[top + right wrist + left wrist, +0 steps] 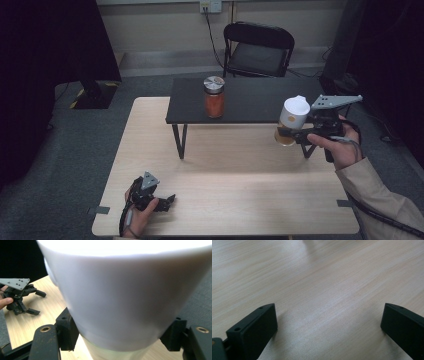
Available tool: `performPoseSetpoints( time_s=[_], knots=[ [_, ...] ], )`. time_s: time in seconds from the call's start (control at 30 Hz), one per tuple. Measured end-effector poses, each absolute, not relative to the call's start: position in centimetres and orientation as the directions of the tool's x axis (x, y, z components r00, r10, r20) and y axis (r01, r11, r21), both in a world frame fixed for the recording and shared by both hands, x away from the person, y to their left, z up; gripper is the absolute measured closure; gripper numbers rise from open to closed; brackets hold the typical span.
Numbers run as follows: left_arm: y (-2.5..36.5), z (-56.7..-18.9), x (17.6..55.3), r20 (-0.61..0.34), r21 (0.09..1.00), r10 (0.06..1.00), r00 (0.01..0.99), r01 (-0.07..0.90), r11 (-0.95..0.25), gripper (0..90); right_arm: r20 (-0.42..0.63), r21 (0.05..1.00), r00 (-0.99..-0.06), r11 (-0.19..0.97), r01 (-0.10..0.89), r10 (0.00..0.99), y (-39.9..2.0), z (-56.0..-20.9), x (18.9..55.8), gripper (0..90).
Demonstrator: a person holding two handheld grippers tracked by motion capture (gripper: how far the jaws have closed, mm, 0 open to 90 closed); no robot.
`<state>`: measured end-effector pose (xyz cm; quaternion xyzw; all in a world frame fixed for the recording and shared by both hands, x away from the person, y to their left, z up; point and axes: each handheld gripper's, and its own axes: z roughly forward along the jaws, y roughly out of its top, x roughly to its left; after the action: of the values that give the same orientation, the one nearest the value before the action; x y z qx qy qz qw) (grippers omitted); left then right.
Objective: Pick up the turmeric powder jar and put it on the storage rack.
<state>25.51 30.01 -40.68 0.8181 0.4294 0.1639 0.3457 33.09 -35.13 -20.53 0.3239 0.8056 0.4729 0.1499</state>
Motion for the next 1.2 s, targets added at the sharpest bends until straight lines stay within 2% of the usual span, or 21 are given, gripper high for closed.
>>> performPoseSetpoints(
  time_s=[0.43,1.2],
  knots=[
    [30.0,-40.7,25.5,-0.029,0.706,0.816,0.578,0.589,-0.392,0.0,0.059,0.858,-0.721,0.333,0.390,0.690,-34.6,-18.6,34.4,29.8],
    [30.0,-40.7,25.5,-0.027,0.706,0.815,0.579,0.589,-0.394,0.0,0.027,0.849,-0.675,0.340,0.405,0.737,-32.4,-17.6,37.6,29.8]
  ],
)
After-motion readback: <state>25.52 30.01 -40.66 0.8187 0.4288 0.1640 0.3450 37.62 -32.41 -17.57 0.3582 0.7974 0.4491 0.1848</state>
